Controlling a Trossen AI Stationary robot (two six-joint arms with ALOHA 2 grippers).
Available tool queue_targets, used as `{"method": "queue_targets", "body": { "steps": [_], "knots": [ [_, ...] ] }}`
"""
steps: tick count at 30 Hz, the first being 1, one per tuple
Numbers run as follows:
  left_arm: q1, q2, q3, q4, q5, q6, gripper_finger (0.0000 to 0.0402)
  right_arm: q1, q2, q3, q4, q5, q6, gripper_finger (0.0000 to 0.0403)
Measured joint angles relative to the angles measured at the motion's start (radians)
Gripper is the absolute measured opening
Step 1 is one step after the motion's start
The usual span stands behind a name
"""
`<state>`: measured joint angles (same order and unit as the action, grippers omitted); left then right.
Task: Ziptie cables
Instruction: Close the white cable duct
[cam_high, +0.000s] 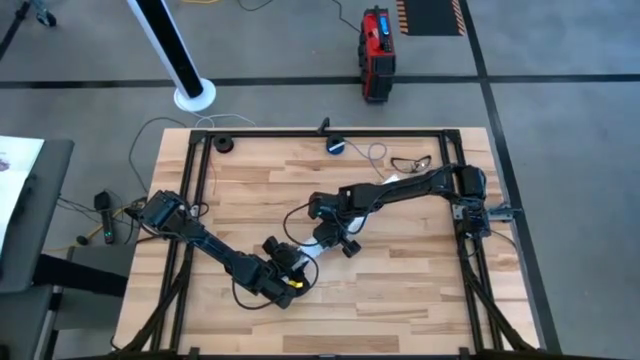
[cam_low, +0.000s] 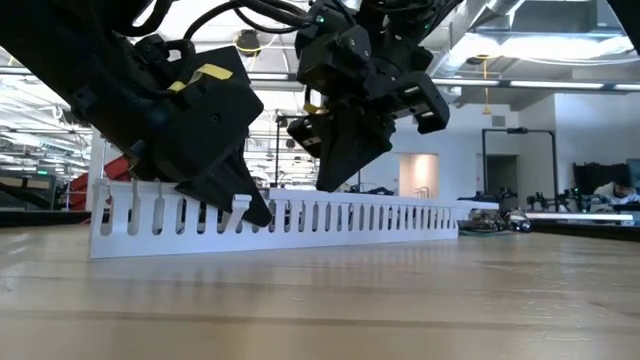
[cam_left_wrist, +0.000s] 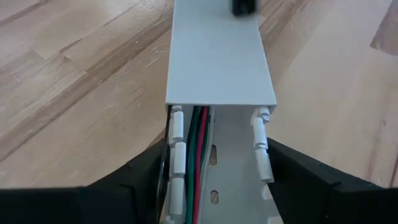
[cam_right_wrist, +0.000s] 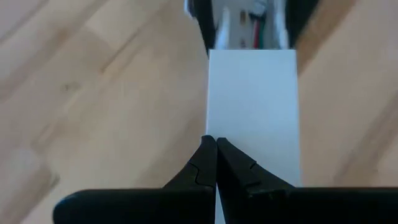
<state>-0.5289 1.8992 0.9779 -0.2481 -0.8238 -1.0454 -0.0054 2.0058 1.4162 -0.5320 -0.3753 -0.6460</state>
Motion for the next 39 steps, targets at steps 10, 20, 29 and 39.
{"method": "queue_targets", "body": {
  "steps": [10, 20, 29, 39],
  "knots": [
    [0.002, 0.0, -0.001, 0.015, -0.003, 0.013, 0.0231, 0.036, 0.05, 0.044, 0.12, -0.021, 0.066, 0.0],
    [0.026, 0.002, -0.001, 0.032, 0.009, 0.058, 0.0231, 0.039, 0.03, 0.117, 0.129, 0.072, 0.068, 0.0],
    [0.051, 0.001, -0.001, 0.039, 0.011, 0.132, 0.0231, 0.003, 0.016, 0.099, -0.024, 0.139, -0.004, 0.0],
    [0.058, 0.0, -0.001, 0.043, 0.017, 0.139, 0.0231, 0.015, 0.095, 0.098, 0.044, 0.068, 0.018, 0.0]
  ]
}}
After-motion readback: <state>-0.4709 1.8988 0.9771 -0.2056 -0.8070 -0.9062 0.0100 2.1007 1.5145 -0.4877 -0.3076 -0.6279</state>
